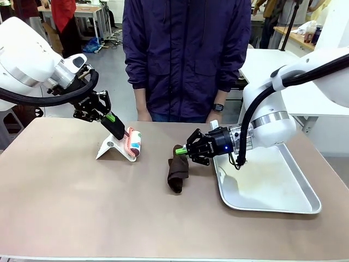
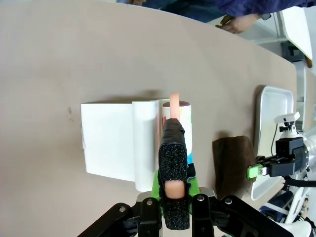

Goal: Clean the surface of the table.
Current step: Return the Lint Roller and towel to their original positions.

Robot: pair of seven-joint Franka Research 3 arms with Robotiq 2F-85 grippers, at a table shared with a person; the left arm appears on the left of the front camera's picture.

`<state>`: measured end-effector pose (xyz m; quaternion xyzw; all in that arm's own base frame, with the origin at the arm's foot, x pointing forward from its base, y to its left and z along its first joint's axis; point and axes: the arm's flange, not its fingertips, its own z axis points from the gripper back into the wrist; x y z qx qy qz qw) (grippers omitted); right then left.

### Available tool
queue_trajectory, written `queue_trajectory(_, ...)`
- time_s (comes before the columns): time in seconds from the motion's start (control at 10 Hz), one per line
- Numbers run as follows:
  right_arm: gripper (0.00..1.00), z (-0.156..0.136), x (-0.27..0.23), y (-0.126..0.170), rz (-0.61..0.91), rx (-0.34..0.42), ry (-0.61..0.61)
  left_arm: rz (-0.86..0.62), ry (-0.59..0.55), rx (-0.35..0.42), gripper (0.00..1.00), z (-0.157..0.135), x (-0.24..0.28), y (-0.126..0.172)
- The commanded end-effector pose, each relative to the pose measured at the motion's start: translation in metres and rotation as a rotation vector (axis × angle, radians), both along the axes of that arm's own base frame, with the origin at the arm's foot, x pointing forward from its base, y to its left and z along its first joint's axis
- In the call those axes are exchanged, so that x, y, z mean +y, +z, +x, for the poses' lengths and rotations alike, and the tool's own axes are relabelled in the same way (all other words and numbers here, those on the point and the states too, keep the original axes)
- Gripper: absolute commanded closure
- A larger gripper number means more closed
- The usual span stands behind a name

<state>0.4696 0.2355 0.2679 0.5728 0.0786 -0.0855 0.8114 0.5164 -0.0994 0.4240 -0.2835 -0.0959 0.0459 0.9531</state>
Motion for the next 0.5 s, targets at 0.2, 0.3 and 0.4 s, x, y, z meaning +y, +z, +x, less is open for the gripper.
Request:
queue_trajectory(0.2,0.91,0.0079,0.0041,-0.0061,0.036,-0.011,-0.028,0.033,0.009,0.029,0.77,0.0127,-0.0040,-0.0014)
queue_trajectory(0.3,0.91,0.0091,0.0038,-0.0069,0.034,-0.001,-0.028,0.041,0.010,0.040,0.77,0.0143,-0.0046,-0.0023)
queue_trajectory(0.4,0.65,0.0102,0.0034,-0.0074,0.044,0.010,-0.022,0.047,0.010,0.054,0.77,0.0155,-0.0040,-0.0032)
